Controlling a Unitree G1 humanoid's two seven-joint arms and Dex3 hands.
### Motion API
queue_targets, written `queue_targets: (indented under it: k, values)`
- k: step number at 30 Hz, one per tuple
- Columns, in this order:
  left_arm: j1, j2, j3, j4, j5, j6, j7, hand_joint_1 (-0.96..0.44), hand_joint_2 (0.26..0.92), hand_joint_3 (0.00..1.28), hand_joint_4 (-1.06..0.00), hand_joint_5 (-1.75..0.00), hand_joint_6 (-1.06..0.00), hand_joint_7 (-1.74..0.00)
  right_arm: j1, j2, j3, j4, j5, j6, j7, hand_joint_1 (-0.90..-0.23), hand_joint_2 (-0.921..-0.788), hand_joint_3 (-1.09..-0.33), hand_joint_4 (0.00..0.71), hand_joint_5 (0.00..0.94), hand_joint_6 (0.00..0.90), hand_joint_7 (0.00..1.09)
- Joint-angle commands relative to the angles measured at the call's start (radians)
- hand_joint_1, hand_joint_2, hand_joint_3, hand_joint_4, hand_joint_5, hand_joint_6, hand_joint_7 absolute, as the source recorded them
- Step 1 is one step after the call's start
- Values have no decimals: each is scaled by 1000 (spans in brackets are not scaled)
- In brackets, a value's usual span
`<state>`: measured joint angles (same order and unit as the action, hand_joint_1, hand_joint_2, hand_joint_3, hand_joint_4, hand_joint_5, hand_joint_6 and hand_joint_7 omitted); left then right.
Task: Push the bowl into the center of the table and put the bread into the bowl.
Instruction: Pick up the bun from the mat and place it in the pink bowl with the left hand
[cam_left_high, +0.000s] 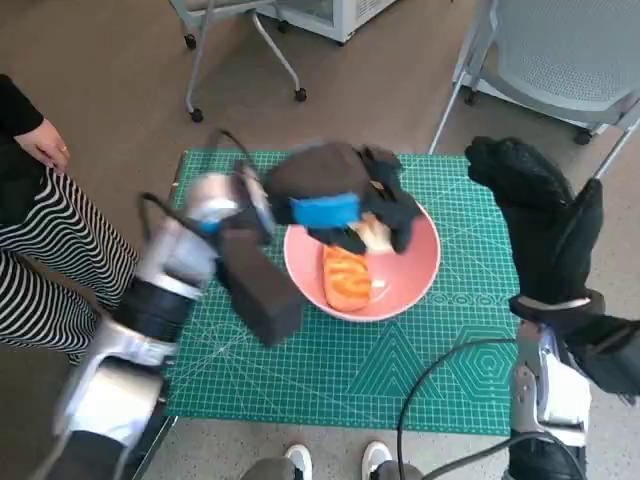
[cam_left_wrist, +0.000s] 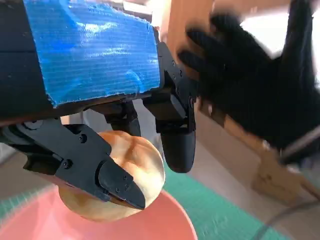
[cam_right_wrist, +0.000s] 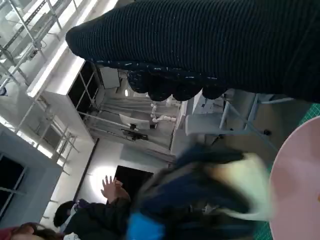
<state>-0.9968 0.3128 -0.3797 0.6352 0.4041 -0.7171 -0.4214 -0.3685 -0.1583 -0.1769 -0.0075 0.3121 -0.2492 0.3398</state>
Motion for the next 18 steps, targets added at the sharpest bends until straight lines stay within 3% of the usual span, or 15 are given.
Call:
queue_targets:
  k: [1, 5, 7, 8, 9, 10, 13, 18]
  values:
    - [-31, -25, -18, 50, 26, -11, 14, 0, 920, 83, -680, -1165, -599, -1205, 31, -9, -5, -9, -6, 10, -11, -680, -921, -679, 193, 3, 93, 553]
    - [-23, -40, -25, 69, 36, 13, 3, 0, 920, 95, -664, -1171, -586, -1228, 36, -11, -7, -16, -9, 13, -15, -676, -921, -679, 194, 4, 92, 551]
    - [-12, -45, -28, 68, 31, 66, -30, 0, 921, 147, -576, -1235, -555, -1284, 39, -12, -8, -23, -10, 16, -19, -674, -921, -679, 195, 4, 93, 549]
    - [-7, -47, -30, 65, 27, 92, -47, -69, 921, 176, -509, -1143, -529, -1325, 41, -13, -9, -25, -12, 18, -20, -674, -921, -679, 195, 4, 93, 549]
    - [-1, -47, -31, 54, 21, 130, -74, -168, 921, 222, -444, -943, -487, -1389, 42, -14, -10, -28, -12, 19, -22, -673, -921, -680, 195, 4, 93, 549]
    - [4, -47, -31, 45, 17, 156, -92, -153, 900, 214, -411, -816, -415, -1265, 43, -14, -10, -29, -13, 20, -23, -673, -921, -680, 195, 3, 93, 548]
    - [13, -39, -29, 10, 10, 227, -146, -140, 858, 107, -359, -261, -321, -567, 44, -15, -10, -35, -14, 23, -27, -675, -921, -680, 194, 3, 94, 547]
    - [28, -19, -14, -52, -8, 302, -208, -228, 865, 46, -303, -45, -297, -267, 45, -16, -9, -45, -16, 31, -36, -678, -921, -680, 194, 3, 96, 547]
